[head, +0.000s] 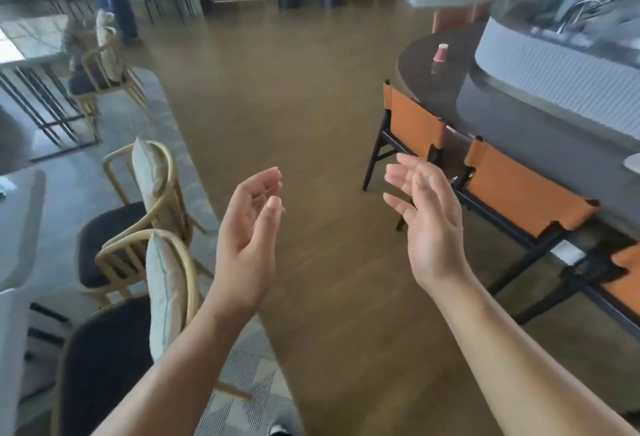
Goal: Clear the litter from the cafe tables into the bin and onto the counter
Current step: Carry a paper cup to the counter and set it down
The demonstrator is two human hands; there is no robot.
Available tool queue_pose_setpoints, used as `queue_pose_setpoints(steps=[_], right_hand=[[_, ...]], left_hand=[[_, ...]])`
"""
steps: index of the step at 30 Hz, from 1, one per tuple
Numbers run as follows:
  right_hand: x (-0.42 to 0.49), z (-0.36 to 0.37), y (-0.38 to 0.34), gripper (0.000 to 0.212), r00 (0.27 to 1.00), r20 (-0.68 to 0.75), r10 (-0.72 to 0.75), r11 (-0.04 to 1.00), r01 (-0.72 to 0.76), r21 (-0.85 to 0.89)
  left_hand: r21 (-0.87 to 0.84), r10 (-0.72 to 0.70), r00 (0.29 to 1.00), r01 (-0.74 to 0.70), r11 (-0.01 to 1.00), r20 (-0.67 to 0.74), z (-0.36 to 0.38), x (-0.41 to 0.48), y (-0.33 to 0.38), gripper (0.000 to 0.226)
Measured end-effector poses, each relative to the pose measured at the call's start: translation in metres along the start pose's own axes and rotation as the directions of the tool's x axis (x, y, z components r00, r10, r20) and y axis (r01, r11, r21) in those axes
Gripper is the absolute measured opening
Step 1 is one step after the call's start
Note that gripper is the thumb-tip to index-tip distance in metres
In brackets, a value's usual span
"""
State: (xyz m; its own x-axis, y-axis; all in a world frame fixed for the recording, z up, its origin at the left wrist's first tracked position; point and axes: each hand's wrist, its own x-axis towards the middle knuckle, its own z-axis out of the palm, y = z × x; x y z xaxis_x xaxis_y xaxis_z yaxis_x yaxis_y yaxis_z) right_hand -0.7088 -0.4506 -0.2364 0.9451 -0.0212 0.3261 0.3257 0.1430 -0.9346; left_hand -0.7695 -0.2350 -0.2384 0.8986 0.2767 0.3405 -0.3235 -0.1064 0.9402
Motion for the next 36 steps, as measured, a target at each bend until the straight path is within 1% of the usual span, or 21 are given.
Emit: queue_pose_setpoints(steps=[8, 13, 17, 23, 29, 31, 33, 36], right_hand=[[0.127, 0.005, 0.049, 0.038, 0.998, -0.046, -0.033, 0.998, 0.030, -0.061], [0.228, 0.034, 0.086, 0.039, 0.993, -0.108, -0.045, 0.996, 0.035, -0.087], [0.304, 0.058, 0.107, 0.041, 0.989, -0.137, -0.055, 0.995, 0.043, -0.088], [0.399, 0.073, 0.146, 0.034, 0.982, -0.189, -0.023, 0.994, 0.003, -0.105], [0.504, 0.062, 0.192, 0.031, 0.970, -0.242, -0.012, 0.990, -0.022, -0.138], [0.546, 0.054, 0.211, 0.035, 0.964, -0.265, -0.014, 0.989, -0.026, -0.145], [0.591, 0.046, 0.228, 0.033, 0.960, -0.280, -0.013, 0.991, -0.024, -0.131], [0.668, 0.034, 0.249, 0.039, 0.958, -0.288, -0.010, 0.995, -0.018, -0.094]], left_hand=[[-0.084, 0.026, 0.998, -0.021, 0.996, 0.060, 0.033, 0.143, -0.053, 0.031], [-0.113, 0.005, 0.994, 0.008, 0.994, 0.110, 0.038, 0.254, -0.094, 0.029], [-0.130, 0.021, 0.990, -0.003, 0.992, 0.143, 0.039, 0.340, -0.114, 0.029], [-0.175, 0.003, 0.982, 0.030, 0.984, 0.188, 0.059, 0.447, -0.147, 0.028], [-0.170, 0.007, 0.973, 0.033, 0.985, 0.229, 0.104, 0.555, -0.194, 0.027], [-0.171, 0.017, 0.971, 0.024, 0.985, 0.237, 0.125, 0.594, -0.211, 0.031], [-0.164, 0.028, 0.971, 0.012, 0.986, 0.237, 0.147, 0.636, -0.227, 0.034], [-0.139, 0.034, 0.971, -0.001, 0.990, 0.235, 0.182, 0.704, -0.250, 0.036]])
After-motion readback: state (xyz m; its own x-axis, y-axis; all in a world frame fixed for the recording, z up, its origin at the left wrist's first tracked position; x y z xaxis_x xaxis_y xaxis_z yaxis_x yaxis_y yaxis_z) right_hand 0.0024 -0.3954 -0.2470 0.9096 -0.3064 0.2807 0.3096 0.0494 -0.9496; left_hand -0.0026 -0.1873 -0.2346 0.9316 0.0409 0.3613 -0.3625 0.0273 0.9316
